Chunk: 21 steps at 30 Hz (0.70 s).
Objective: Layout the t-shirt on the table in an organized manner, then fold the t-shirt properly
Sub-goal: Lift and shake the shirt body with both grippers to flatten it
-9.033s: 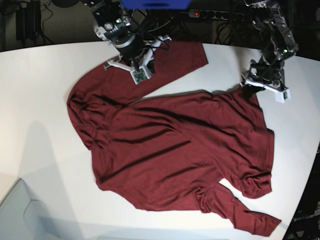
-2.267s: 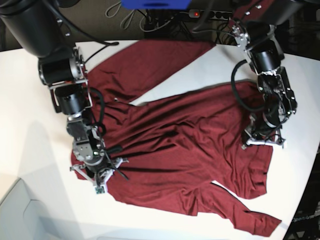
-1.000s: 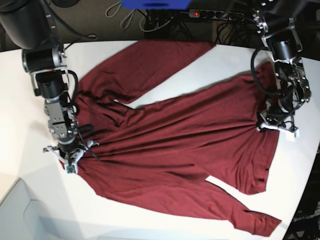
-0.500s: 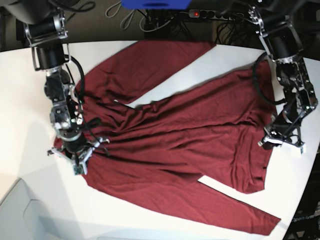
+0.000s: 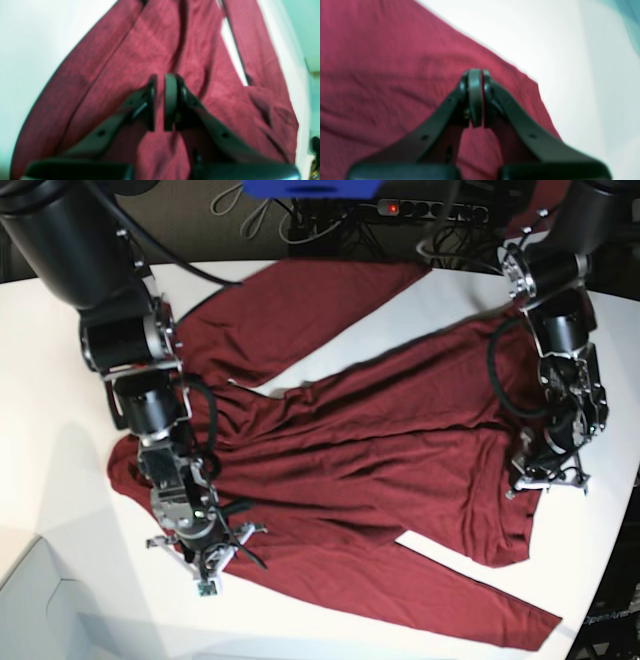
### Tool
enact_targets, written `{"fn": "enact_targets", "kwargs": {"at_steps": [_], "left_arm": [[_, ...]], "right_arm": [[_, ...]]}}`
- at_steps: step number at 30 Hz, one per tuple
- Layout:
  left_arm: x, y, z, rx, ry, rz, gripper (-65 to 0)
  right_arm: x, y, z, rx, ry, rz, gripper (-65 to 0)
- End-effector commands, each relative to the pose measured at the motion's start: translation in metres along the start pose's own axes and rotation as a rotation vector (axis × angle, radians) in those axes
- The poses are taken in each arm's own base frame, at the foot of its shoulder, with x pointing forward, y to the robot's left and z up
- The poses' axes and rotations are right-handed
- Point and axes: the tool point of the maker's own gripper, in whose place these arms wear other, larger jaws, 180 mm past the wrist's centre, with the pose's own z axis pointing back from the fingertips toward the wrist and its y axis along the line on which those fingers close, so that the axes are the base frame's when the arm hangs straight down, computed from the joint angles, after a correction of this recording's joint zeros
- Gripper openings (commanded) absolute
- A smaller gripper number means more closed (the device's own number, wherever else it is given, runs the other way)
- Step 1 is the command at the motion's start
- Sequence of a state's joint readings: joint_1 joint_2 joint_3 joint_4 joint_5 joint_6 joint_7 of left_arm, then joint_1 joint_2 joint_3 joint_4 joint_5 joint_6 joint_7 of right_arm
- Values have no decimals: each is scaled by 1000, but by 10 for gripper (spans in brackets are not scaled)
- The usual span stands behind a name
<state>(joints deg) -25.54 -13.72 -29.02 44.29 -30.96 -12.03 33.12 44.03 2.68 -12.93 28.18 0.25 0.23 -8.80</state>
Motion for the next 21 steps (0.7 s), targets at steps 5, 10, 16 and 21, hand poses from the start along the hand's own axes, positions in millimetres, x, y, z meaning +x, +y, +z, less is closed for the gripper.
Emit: {"fn": "enact_targets", "kwargs": {"at_steps": [5,10,16,21], "left_arm": [[23,-6,0,21,-40,-97,-597],[10,3,-1,58,-9,-144,-597],[-18,34,6,120,37,-183,-597],[-24,61,16,163,30,-200,-597]], "right_arm": [[19,-5,-5,-9,-47,3,-650],[-1,-9,-7,-14,-29,4,-650],[-41,-29,-5,-44,-5,13,-650],[-57,-51,-1,-77,13,24,-650]]}}
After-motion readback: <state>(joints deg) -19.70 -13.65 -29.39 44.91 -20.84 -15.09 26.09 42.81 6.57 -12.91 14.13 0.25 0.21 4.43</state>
